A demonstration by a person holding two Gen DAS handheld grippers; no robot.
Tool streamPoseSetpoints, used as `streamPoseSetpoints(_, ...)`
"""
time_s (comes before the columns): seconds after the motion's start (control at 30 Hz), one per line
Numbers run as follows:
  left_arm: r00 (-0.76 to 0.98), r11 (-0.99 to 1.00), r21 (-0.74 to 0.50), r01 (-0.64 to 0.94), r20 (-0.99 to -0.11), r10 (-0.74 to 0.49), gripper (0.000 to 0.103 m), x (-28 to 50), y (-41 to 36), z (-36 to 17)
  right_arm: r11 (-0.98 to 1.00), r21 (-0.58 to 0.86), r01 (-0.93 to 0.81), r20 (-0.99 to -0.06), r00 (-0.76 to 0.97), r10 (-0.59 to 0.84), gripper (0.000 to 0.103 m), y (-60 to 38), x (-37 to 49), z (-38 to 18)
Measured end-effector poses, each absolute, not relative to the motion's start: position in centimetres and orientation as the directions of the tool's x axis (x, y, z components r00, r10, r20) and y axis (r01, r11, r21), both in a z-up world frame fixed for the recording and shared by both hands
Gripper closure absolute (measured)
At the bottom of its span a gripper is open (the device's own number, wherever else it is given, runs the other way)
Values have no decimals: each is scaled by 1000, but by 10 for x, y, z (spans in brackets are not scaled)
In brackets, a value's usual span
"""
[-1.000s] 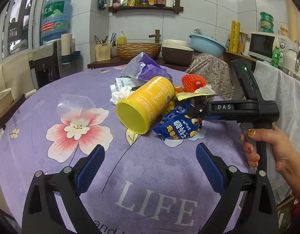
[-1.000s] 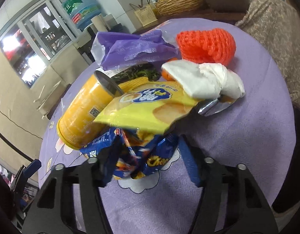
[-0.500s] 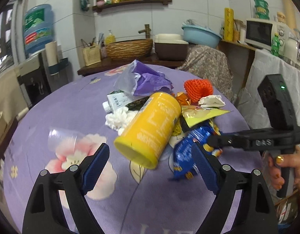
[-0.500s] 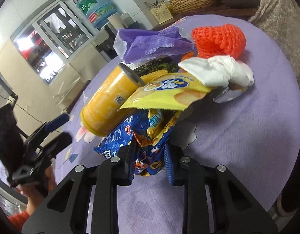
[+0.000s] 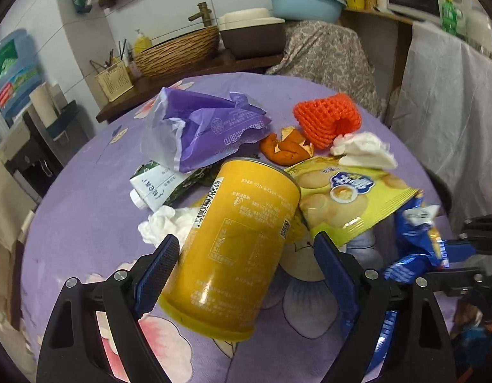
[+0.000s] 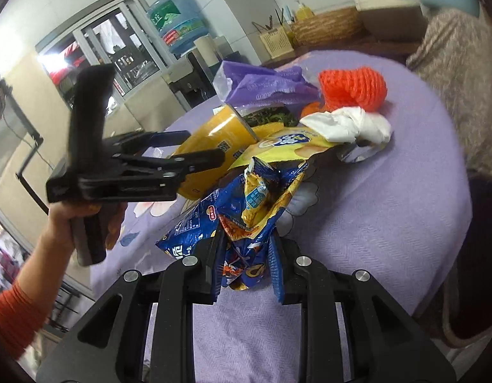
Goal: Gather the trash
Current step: 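Grasp the yellow can with the left tool while the right tool lifts the blue bag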
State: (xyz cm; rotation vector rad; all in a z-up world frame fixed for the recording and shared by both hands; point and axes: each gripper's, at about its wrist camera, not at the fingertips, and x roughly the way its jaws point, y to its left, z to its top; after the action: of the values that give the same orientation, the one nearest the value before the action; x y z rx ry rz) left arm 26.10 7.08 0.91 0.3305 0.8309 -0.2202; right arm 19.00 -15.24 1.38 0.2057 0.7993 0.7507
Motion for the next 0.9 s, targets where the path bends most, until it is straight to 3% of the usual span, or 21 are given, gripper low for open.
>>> streamPoseSetpoints(0.3, 617, 870, 314, 380, -787, 15, 19, 275, 56, 1, 719, 448, -532, -575, 444, 687, 78, -150, 190, 13)
streamPoseSetpoints(0.4, 612, 854, 352, 384, -789, 51, 30, 278, 53, -3, 713, 462, -527, -572, 437, 694, 78, -152, 190, 10)
streamPoseSetpoints(0.47, 620, 847, 378, 374, -781, 75, 31, 277, 52, -4, 712, 467, -524, -571, 436, 696, 78, -153, 191, 9)
streamPoseSetpoints(0.7, 639, 892, 304, 335, -769, 22, 32, 264, 65, 3, 701, 478, -529, -557, 434, 708, 78, -157, 192, 10)
streamPoseSetpoints(0.9, 712, 941, 206, 267, -700, -49, 34, 232, 82, 19, 671, 477, -568, -516, 436, 737, 78, -162, 183, 15)
